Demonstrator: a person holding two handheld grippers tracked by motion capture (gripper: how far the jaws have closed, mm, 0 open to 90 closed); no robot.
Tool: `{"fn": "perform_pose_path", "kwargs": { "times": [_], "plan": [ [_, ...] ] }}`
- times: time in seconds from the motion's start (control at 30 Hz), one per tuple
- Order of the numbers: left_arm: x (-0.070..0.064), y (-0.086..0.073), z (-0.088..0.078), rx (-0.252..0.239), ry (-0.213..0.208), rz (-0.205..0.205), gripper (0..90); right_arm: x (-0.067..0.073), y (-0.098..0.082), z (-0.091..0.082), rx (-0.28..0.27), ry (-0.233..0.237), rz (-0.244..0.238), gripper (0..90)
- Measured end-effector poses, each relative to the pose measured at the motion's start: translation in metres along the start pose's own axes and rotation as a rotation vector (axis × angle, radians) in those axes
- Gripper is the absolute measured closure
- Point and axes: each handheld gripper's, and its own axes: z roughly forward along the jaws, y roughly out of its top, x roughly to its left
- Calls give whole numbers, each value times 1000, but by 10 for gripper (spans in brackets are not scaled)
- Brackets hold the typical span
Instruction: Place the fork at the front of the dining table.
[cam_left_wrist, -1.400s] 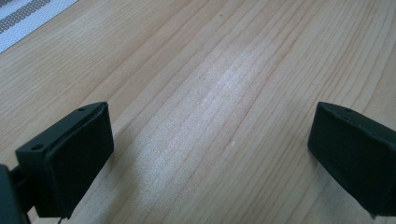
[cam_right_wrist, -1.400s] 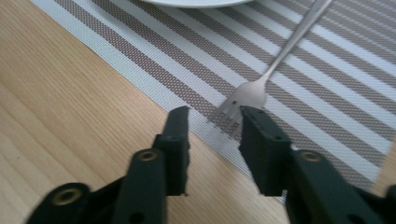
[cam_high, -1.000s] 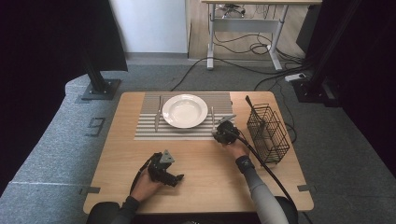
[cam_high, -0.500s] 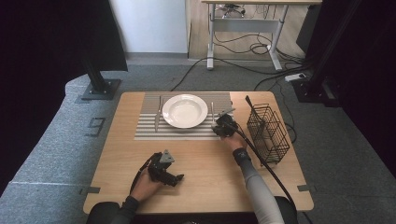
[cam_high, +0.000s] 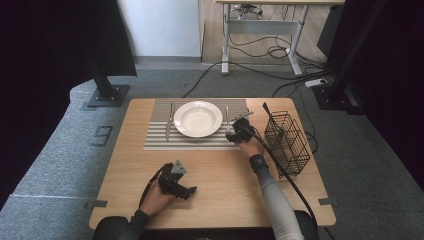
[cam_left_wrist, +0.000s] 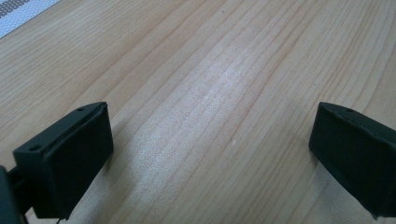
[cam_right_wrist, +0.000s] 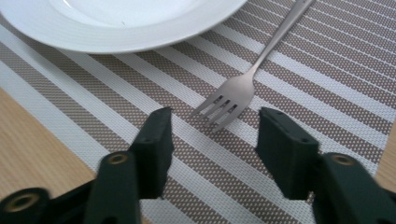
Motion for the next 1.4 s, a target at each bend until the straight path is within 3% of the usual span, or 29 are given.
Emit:
{"fn": "perform_pose_path", "kwargs": {
  "times": [0.1, 0.2, 0.4, 0.67, 0.87, 1.4],
  "plan": [
    [0, 0, 0, 0, 0, 0, 0, 3, 0, -2, -2, 7, -13, 350],
    [0, 0, 0, 0, 2, -4, 0, 9, -1, -10, -8, 2, -36, 236],
    [-1, -1, -1, 0, 5, -10, 0, 18, -3, -30, -22, 33, -26, 135],
    [-1, -3, -3, 0, 5, -9, 0, 30, -16, -64, -56, 11, -73, 84],
    [-2, -5, -4, 2, 8, -11, 0, 39, -30, -85, -75, 9, -83, 75],
    [-7, -12, -10, -2, 18, -27, 0, 46, -71, -118, -122, 15, -70, 65]
  ]
}}
